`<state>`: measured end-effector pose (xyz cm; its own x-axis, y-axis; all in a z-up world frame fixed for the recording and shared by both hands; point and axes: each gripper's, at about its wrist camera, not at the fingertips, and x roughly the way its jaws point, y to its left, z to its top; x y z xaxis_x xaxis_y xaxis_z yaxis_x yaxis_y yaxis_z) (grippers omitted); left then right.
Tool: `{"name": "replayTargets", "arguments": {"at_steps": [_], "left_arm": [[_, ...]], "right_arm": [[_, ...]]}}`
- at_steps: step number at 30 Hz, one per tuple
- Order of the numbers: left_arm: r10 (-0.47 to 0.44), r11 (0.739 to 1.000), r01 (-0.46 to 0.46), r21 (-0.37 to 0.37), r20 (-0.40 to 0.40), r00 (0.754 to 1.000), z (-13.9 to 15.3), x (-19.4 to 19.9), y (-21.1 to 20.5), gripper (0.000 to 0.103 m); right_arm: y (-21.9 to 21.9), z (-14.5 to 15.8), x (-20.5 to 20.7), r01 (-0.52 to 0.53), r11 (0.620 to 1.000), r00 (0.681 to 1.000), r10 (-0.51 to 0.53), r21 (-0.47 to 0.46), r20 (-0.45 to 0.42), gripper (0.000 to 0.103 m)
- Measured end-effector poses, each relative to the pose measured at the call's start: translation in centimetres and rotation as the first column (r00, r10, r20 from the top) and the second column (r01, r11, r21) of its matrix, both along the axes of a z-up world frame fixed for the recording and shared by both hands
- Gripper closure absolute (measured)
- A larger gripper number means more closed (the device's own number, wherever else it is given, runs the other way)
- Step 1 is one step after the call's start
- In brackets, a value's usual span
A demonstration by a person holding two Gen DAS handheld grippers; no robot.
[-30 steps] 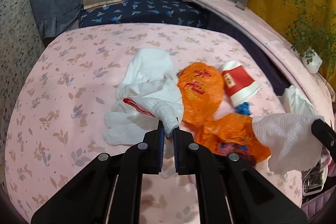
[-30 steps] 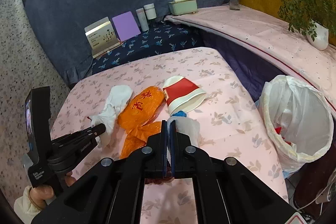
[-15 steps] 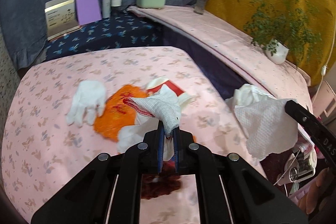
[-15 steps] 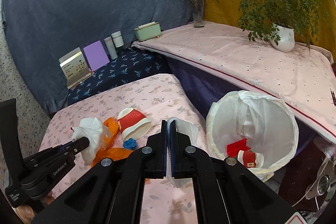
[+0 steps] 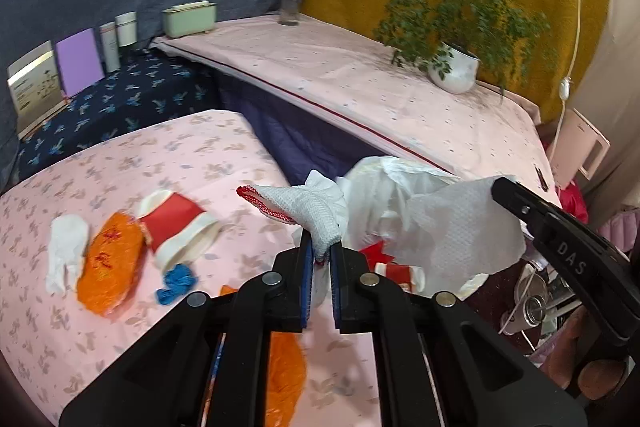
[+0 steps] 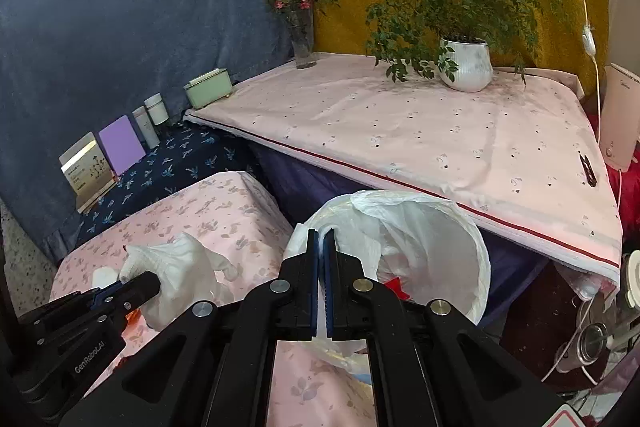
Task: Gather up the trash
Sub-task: 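Carry the white glove and tissue toward the bin, then open both grippers over the bin to drop the glove and tissue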
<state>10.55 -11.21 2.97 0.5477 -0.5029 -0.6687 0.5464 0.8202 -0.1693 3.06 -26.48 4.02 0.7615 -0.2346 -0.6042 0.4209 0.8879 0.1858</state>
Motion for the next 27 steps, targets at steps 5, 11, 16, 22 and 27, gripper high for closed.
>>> {"name": "replayTargets", "arguments": {"at_steps": [5, 11, 16, 22, 27], "left_arm": [[-0.068, 0.998, 0.068, -0.014, -0.028, 0.997, -0.5, 0.1, -2.9, 0.096], [-0.128, 0.992, 0.127, -0.018, -0.046, 0.991, -0.8, 0.8, -6.0, 0.096], [-0.166, 0.986, 0.165, -0.025, -0.074, 0.983, -1.2, 1.3, -8.2, 0.096], [-0.185, 0.983, 0.182, -0.038, -0.11, 0.976, -1.8, 1.9, -9.6, 0.084], [-0.154, 0.988, 0.152, -0.032, -0.071, 0.986, -1.5, 1.6, -9.1, 0.05]], "right_arm": [[-2.2, -0.6, -0.1, 0.036, 0.999, 0.999, -0.036, 0.011, -0.007, 0.1], [-4.3, -1.6, 0.0, 0.069, 0.997, 0.997, -0.069, 0.026, -0.025, 0.1], [-5.3, -2.4, 0.5, 0.081, 0.996, 0.996, -0.08, 0.039, -0.044, 0.1], [-6.1, -3.0, 0.7, 0.093, 0.994, 0.994, -0.09, 0.06, -0.059, 0.096], [-6.2, -2.7, 0.6, 0.099, 0.993, 0.994, -0.096, 0.059, -0.047, 0.082]]}}
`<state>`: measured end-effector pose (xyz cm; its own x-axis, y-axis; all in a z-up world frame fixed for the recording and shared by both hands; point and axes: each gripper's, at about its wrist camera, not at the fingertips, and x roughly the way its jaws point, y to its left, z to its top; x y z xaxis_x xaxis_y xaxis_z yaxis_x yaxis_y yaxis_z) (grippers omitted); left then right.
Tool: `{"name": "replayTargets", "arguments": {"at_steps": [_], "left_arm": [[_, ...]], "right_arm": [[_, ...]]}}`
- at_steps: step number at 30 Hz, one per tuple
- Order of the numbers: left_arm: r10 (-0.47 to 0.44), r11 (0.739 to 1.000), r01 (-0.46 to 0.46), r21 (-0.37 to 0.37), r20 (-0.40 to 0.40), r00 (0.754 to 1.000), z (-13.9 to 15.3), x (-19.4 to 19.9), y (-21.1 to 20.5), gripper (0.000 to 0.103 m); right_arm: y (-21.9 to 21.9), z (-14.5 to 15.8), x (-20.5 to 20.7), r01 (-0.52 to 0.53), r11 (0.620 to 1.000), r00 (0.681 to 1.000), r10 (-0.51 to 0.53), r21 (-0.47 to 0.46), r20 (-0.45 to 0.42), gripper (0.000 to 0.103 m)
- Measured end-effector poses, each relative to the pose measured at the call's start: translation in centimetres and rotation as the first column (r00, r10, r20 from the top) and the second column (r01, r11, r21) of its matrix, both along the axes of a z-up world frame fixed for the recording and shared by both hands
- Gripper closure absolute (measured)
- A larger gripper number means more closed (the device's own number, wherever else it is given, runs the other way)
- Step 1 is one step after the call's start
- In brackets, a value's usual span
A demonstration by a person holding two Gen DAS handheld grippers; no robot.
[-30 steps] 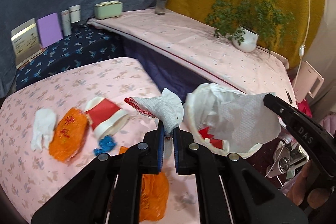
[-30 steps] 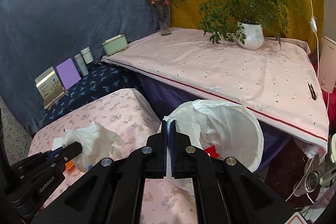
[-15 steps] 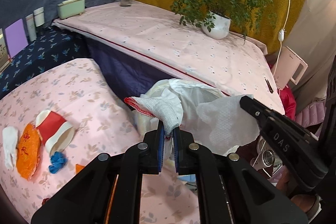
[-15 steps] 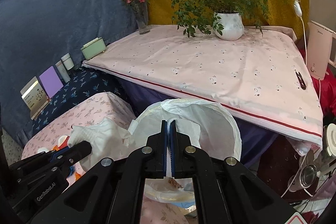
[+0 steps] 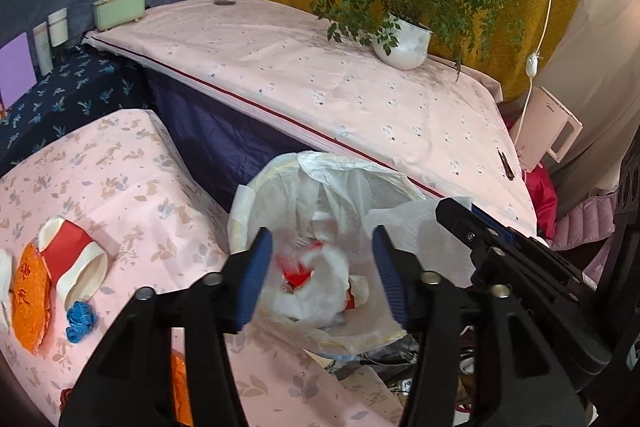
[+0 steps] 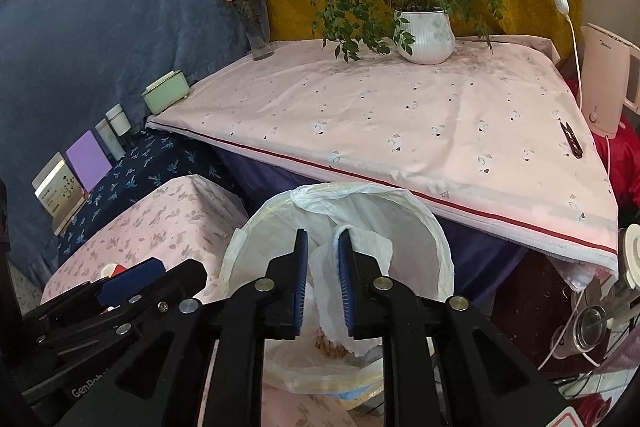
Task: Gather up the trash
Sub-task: 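Open both grippers over the bin to drop the glove and tissue, then move both tools back over the remaining trash on the bed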
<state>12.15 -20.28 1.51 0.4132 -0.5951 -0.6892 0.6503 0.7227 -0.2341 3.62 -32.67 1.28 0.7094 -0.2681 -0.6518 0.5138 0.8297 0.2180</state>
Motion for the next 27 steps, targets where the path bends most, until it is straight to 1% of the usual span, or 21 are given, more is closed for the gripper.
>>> {"name": "replayTargets", "arguments": {"at_steps": [1, 4, 9, 11, 12, 14, 17, 20, 23, 27], "left_arm": [[0.006, 1.0, -0.006, 0.004, 0.005, 1.0, 0.1, 0.0, 0.2, 0.049], [0.033, 0.999, -0.033, 0.008, 0.01, 0.999, 0.1, 0.1, 1.0, 0.046], [0.08, 0.997, -0.08, 0.011, 0.012, 0.997, 0.1, 0.2, 2.5, 0.046], [0.096, 0.995, -0.096, 0.008, 0.018, 0.995, 0.2, 0.2, 3.3, 0.046], [0.103, 0.995, -0.103, 0.006, 0.021, 0.994, 0.3, 0.1, 3.7, 0.045], [0.121, 0.993, -0.121, 0.0, 0.026, 0.992, 0.5, 0.1, 4.5, 0.044], [0.15, 0.989, -0.15, -0.008, 0.031, 0.988, 0.7, 0.1, 5.7, 0.042], [0.174, 0.985, -0.174, -0.007, 0.034, 0.984, 0.7, 0.1, 6.8, 0.042], [0.198, 0.98, -0.198, -0.002, 0.045, 0.979, 0.6, 0.1, 8.2, 0.042], [0.233, 0.972, -0.233, 0.0, 0.03, 0.972, 0.1, 0.2, 9.7, 0.04]], "right_arm": [[0.0, 0.1, 0.0, 0.001, 1.0, 1.0, -0.001, 0.001, 0.003, 0.08], [0.3, 0.3, -0.1, -0.002, 1.0, 1.0, 0.002, -0.001, 0.014, 0.069], [1.0, 0.8, 0.2, -0.02, 1.0, 1.0, 0.021, -0.019, 0.018, 0.067], [1.2, 1.0, 0.3, -0.029, 0.999, 0.999, 0.029, -0.016, 0.025, 0.063], [1.3, 1.1, 0.5, -0.033, 0.999, 0.999, 0.034, -0.011, 0.027, 0.058], [1.4, 0.8, 0.9, -0.039, 0.999, 0.999, 0.039, 0.0, 0.024, 0.056], [1.0, -1.0, 2.0, -0.048, 0.999, 0.998, 0.049, 0.022, -0.031, 0.055], [0.5, -3.7, 2.6, -0.03, 0.998, 0.993, 0.035, 0.05, -0.111, 0.055], [0.4, -5.7, 1.8, -0.012, 0.996, 0.988, 0.024, 0.084, -0.15, 0.055], [0.9, -7.3, 0.7, -0.006, 0.996, 0.98, 0.023, 0.09, -0.195, 0.055]]}}
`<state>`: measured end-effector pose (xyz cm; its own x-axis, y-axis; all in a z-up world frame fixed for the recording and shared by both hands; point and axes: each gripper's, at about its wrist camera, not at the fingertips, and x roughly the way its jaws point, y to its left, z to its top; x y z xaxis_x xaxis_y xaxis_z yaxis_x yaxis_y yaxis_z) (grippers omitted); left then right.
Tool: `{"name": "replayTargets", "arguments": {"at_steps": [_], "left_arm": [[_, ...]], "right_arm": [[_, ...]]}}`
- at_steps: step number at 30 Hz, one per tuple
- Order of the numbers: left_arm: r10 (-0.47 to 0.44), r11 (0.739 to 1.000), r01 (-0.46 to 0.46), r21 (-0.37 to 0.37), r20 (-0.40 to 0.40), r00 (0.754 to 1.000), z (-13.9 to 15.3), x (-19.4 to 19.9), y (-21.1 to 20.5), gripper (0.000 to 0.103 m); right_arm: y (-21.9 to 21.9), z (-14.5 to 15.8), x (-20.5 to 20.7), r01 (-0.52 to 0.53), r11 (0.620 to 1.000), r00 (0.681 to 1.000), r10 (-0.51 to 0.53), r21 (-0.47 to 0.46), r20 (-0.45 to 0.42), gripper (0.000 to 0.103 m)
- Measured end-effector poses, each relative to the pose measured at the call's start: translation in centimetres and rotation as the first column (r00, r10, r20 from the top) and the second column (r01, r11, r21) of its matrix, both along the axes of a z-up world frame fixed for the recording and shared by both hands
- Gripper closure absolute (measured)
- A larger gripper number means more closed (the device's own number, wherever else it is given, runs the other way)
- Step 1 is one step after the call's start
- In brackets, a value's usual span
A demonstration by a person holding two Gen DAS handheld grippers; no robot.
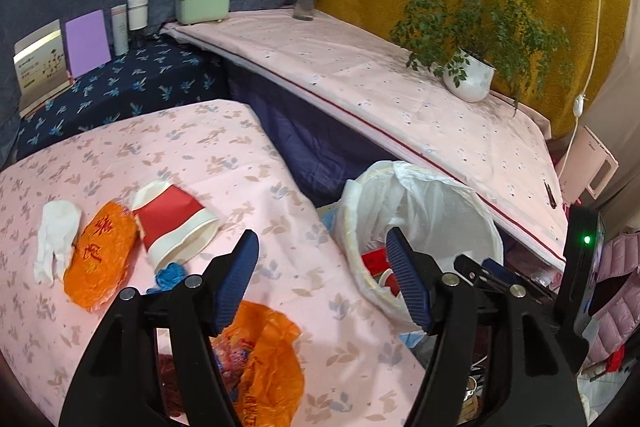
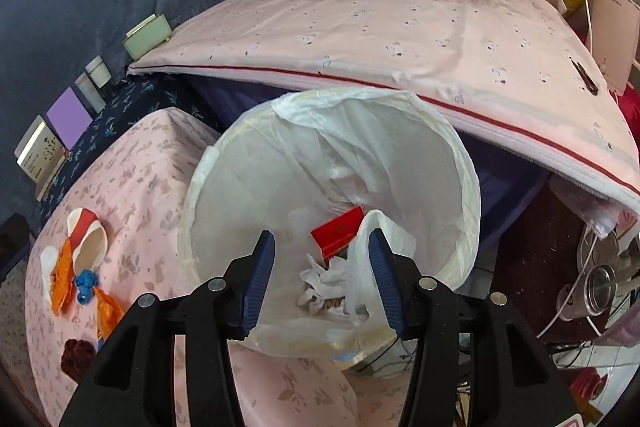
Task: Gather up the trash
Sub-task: 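Move both tools back over the remaining trash on the bed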
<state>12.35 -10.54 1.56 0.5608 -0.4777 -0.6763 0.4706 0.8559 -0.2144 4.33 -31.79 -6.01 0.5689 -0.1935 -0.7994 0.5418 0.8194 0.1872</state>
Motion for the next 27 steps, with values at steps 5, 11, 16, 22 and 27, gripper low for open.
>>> {"name": "replayTargets", "arguments": {"at_steps": [5, 11, 16, 22, 27], "left_arm": [[0.032, 0.999, -0.032, -0.004, -0.023, 0.999, -0.9, -0.3, 1.8, 0.04], [0.063, 0.998, -0.063, 0.003, -0.024, 0.998, -1.4, -0.7, 3.6, 0.039], [0.117, 0.993, -0.117, 0.02, -0.019, 0.993, -2.0, -0.7, 6.1, 0.033], [0.196, 0.98, -0.194, 0.047, -0.049, 0.979, -3.5, -0.7, 9.3, 0.028], [0.249, 0.967, -0.243, 0.079, -0.071, 0.966, -5.1, -0.8, 11.9, 0.024]], "right_arm": [[0.7, -1.6, -0.9, -0.008, 1.0, 0.999, 0.008, 0.003, -0.048, 0.055], [1.8, -1.1, -1.8, -0.016, 1.0, 0.999, 0.016, 0.003, -0.035, 0.055], [3.8, 1.3, -1.9, -0.062, 0.998, 0.998, 0.062, -0.016, 0.015, 0.055], [8.2, 3.1, -1.1, -0.167, 0.985, 0.985, 0.169, -0.036, 0.046, 0.052], [11.9, 3.0, -0.5, -0.251, 0.967, 0.967, 0.253, -0.04, 0.039, 0.051]]}}
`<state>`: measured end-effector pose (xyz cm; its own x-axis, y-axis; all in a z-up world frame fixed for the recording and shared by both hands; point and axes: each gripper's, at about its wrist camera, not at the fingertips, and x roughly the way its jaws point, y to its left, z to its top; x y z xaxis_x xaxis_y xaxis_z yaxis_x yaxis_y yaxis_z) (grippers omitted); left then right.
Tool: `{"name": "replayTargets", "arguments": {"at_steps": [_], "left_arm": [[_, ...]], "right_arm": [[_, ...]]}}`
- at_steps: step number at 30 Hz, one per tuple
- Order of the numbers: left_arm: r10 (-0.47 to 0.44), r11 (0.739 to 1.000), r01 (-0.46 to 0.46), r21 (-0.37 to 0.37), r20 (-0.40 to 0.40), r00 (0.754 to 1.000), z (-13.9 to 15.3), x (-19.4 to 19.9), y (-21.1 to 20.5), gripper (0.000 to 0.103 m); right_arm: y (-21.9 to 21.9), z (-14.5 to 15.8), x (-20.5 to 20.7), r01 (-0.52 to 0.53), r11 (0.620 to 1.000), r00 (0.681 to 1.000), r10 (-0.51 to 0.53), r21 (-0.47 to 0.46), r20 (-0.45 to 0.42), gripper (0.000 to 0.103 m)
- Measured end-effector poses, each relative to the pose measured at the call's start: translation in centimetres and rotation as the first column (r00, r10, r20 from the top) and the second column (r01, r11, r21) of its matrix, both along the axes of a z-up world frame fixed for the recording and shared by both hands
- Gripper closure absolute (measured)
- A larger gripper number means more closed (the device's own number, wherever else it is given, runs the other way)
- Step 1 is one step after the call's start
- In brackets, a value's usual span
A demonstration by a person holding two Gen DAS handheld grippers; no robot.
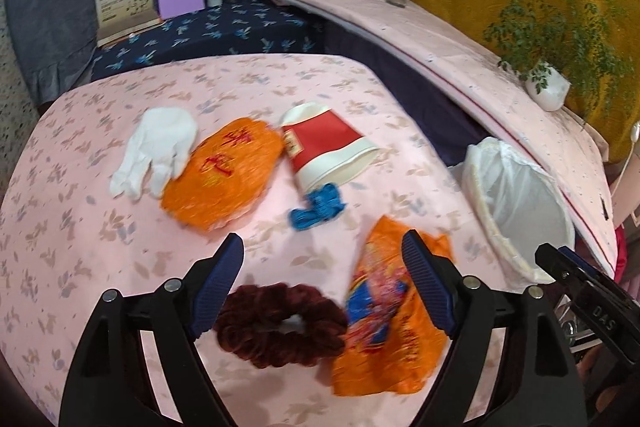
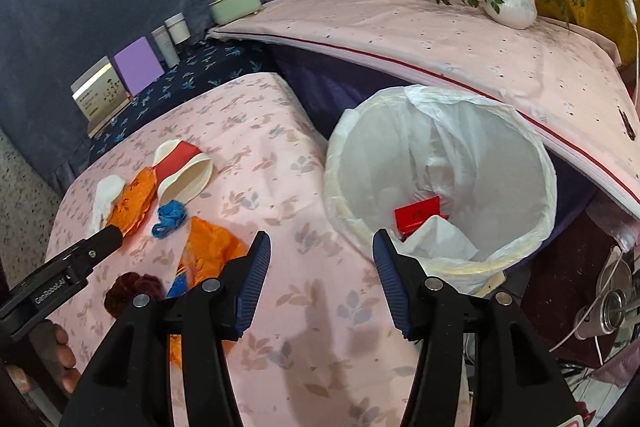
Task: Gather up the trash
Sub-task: 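Move both tools back over the remaining trash on the bed, then grasp the brown scrunchie with the left gripper while the right gripper grasps the orange printed bag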
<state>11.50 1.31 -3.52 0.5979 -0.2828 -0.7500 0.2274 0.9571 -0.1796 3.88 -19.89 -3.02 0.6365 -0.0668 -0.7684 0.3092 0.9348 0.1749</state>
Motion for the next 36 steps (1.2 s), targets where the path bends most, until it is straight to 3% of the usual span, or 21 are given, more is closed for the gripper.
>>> {"name": "replayTargets", "arguments": {"at_steps": [5, 8, 13, 26, 29, 33, 35, 36], "left_arm": [[0.049, 0.998, -0.049, 0.031, -0.019, 0.999, -1.4, -0.4, 2.4, 0.022], [0.073, 0.997, -0.072, 0.039, -0.033, 0.997, -2.2, -0.7, 3.4, 0.015], [0.077, 0.997, -0.076, 0.026, -0.07, 0.995, -3.5, -1.3, 4.2, 0.013], [0.092, 0.995, -0.086, 0.049, -0.138, 0.986, -6.5, -0.7, 4.2, 0.012], [0.08, 0.996, -0.073, 0.057, -0.127, 0.989, -6.7, -0.6, 4.2, 0.02], [0.028, 0.999, -0.023, 0.049, -0.113, 0.993, -6.5, -0.9, 3.7, 0.042], [0.002, 0.999, 0.002, 0.037, -0.115, 0.993, -6.4, -0.9, 3.3, 0.055], [-0.011, 0.999, 0.014, 0.031, -0.117, 0.993, -6.3, -0.9, 3.1, 0.064]], "right_arm": [[3.1, -1.1, 0.4, -0.07, 0.998, 0.997, 0.07, 0.007, -0.031, 0.05], [4.9, -1.9, 0.7, -0.104, 0.995, 0.993, 0.104, 0.009, -0.052, 0.046], [7.4, -3.4, 1.1, -0.148, 0.989, 0.985, 0.148, 0.004, -0.085, 0.041], [9.1, -6.8, 1.7, -0.155, 0.988, 0.973, 0.155, 0.013, -0.168, 0.04], [9.2, -7.0, 1.7, -0.156, 0.988, 0.973, 0.155, 0.007, -0.169, 0.04], [9.4, -7.1, 1.9, -0.165, 0.986, 0.972, 0.161, -0.007, -0.172, 0.039], [9.7, -7.1, 1.9, -0.169, 0.985, 0.971, 0.164, -0.017, -0.173, 0.044], [9.8, -7.1, 2.0, -0.175, 0.984, 0.971, 0.169, -0.018, -0.172, 0.053]]}}
